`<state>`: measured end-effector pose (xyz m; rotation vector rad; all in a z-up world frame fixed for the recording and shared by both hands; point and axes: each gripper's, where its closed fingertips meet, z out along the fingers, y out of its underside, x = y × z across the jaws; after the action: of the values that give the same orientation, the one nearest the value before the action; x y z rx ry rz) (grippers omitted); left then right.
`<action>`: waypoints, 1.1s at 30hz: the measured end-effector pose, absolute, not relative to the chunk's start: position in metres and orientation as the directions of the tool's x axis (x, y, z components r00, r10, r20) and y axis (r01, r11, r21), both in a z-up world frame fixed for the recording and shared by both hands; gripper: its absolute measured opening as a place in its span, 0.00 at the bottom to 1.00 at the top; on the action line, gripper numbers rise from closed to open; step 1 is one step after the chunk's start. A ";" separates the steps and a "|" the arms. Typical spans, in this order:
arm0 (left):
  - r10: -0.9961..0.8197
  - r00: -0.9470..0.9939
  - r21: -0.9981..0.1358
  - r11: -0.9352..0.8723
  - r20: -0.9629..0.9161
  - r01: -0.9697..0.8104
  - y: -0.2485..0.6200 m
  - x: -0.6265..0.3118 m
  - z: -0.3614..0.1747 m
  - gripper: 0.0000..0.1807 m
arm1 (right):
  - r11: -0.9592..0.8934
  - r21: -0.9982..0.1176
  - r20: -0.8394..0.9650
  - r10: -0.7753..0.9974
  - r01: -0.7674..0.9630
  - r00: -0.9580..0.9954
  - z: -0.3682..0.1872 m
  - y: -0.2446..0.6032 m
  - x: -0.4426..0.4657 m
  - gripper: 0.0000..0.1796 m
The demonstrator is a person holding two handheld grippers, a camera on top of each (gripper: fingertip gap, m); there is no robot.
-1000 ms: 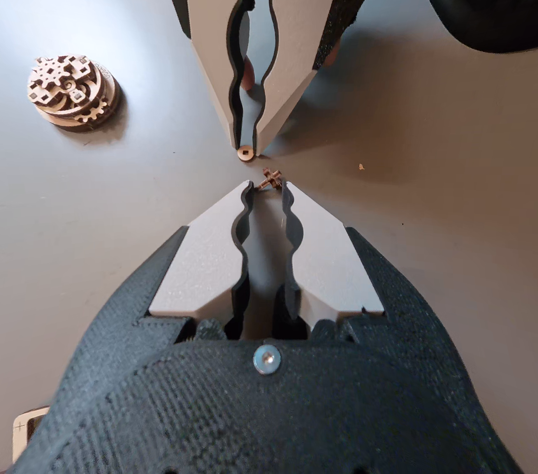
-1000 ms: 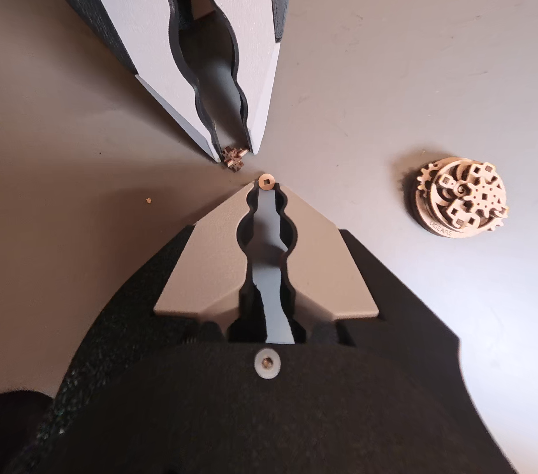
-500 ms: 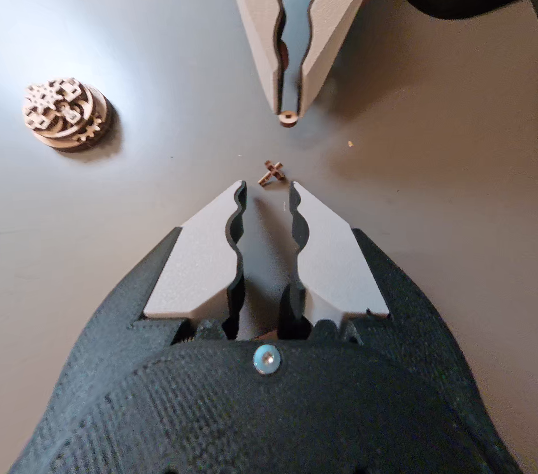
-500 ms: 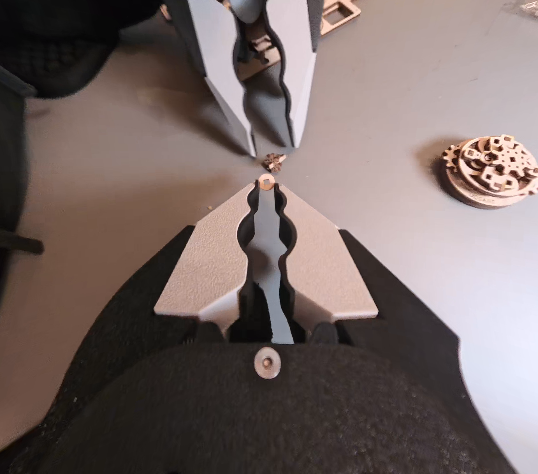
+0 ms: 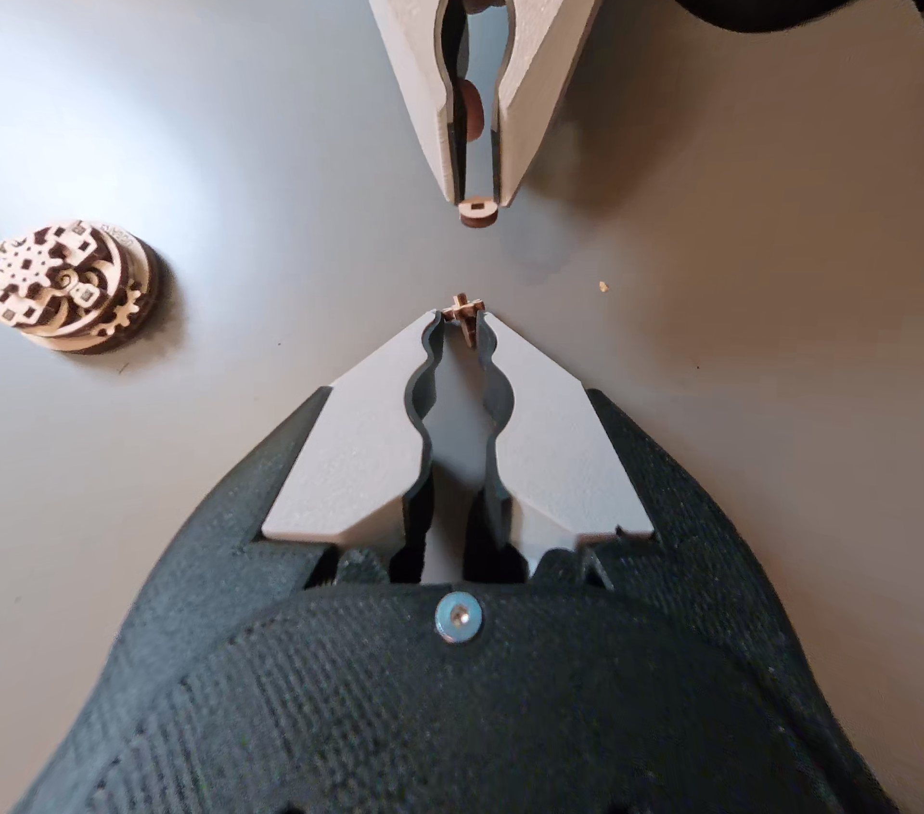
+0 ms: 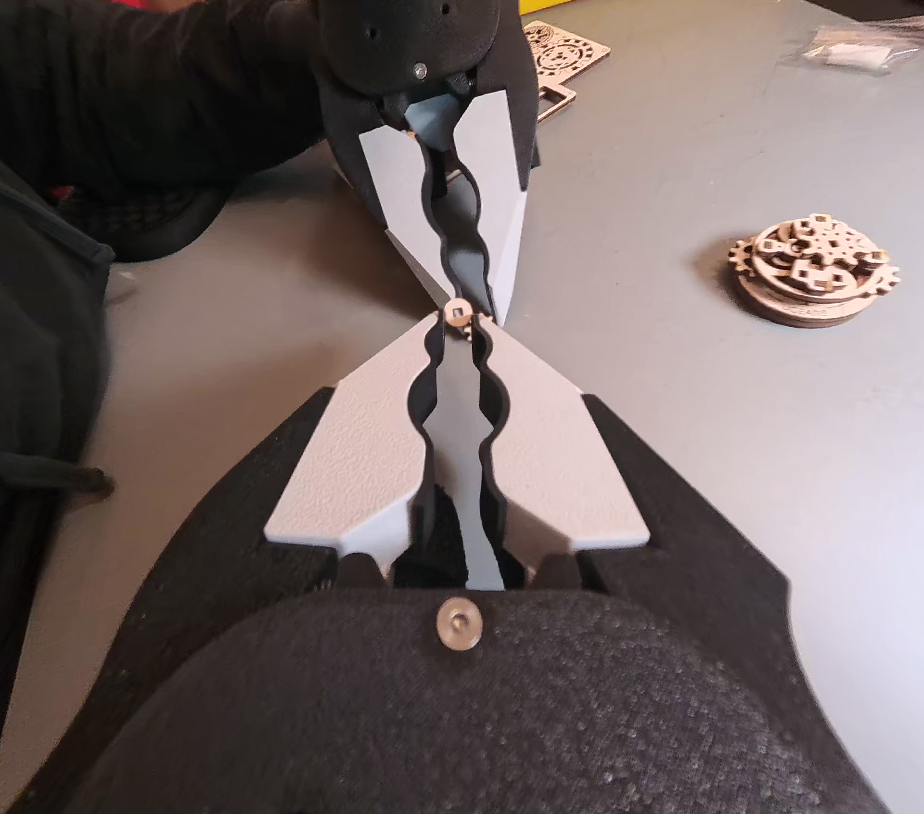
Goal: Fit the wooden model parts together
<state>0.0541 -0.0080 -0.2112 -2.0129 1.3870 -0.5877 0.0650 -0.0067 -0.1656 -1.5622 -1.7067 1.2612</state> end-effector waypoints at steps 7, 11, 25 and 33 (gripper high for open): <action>-0.902 0.425 -0.797 -0.313 0.078 -0.517 -0.011 0.061 -0.192 0.06 | -0.104 -0.922 -0.200 0.953 0.372 -0.227 -0.151 0.000 0.066 0.04; -0.906 0.414 -0.761 -0.326 0.083 -0.560 -0.020 0.060 -0.198 0.06 | -0.036 -0.901 -0.166 0.950 0.432 -0.266 -0.165 -0.008 0.070 0.04; -0.846 0.532 -0.673 -0.411 0.030 -0.615 -0.016 0.052 -0.212 0.11 | 0.022 -0.865 -0.139 0.950 0.501 -0.281 -0.179 -0.014 0.072 0.04; -0.706 0.701 -0.674 -0.566 0.098 -0.476 -0.021 0.056 -0.212 0.07 | 0.003 -0.864 -0.142 0.958 0.503 -0.250 -0.178 -0.009 0.072 0.04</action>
<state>0.0564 -0.0211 -0.2116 -2.2790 0.8977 -0.4775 0.0716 -0.0086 -0.1784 -1.5019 -1.7834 1.1843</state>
